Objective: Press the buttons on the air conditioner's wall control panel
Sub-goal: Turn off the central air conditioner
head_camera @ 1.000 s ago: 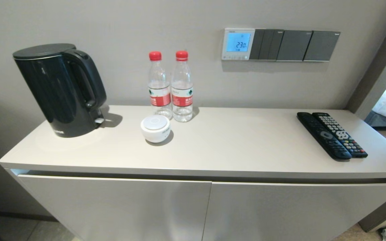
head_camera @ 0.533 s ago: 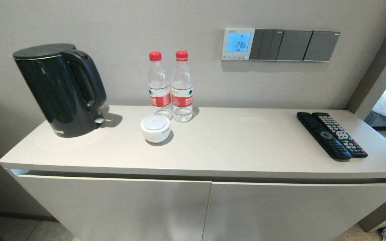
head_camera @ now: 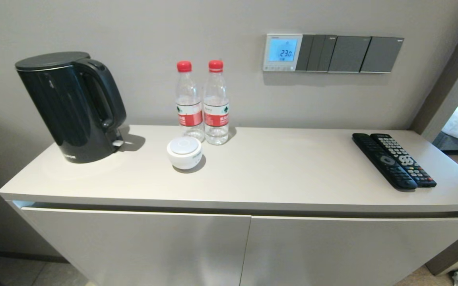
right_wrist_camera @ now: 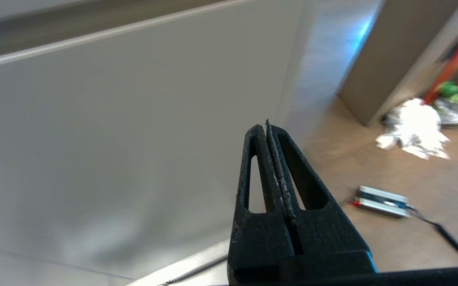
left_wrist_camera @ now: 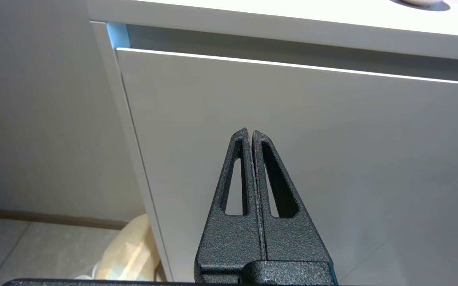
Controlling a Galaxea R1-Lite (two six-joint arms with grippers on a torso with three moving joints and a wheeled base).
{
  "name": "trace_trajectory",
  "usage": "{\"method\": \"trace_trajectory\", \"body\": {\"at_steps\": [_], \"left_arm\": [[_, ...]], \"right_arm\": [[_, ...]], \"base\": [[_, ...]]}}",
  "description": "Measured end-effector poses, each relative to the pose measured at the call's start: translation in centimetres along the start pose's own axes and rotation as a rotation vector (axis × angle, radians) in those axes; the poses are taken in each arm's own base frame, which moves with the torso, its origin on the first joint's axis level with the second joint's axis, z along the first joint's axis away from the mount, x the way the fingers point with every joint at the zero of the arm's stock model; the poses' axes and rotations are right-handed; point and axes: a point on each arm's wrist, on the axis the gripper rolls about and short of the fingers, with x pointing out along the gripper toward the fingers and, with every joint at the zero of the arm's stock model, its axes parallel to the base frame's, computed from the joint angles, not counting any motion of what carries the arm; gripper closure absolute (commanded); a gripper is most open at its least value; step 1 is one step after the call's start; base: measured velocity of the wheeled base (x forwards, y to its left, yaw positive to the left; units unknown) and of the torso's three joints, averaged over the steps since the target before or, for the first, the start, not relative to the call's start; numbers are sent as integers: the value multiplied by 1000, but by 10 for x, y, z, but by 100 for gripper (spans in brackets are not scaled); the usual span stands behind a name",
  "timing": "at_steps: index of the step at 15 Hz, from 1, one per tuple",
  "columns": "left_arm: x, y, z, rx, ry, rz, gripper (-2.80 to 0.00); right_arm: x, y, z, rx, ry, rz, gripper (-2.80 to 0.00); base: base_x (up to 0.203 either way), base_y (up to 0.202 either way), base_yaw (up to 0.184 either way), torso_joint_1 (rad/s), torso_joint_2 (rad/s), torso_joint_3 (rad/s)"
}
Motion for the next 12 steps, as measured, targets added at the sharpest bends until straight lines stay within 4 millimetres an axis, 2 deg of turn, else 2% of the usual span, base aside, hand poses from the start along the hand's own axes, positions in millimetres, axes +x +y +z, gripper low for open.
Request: {"method": "trace_trajectory", "body": {"at_steps": [6, 12], "left_arm": [[0, 0, 0, 0, 0, 0, 0], [0, 0, 0, 0, 0, -1, 0]], "right_arm": [[-4, 6, -3, 8, -10, 263, 0], [-5, 6, -8, 7, 21, 301, 0]], "base": [[0, 0, 0, 0, 0, 0], [0, 0, 0, 0, 0, 0]]}}
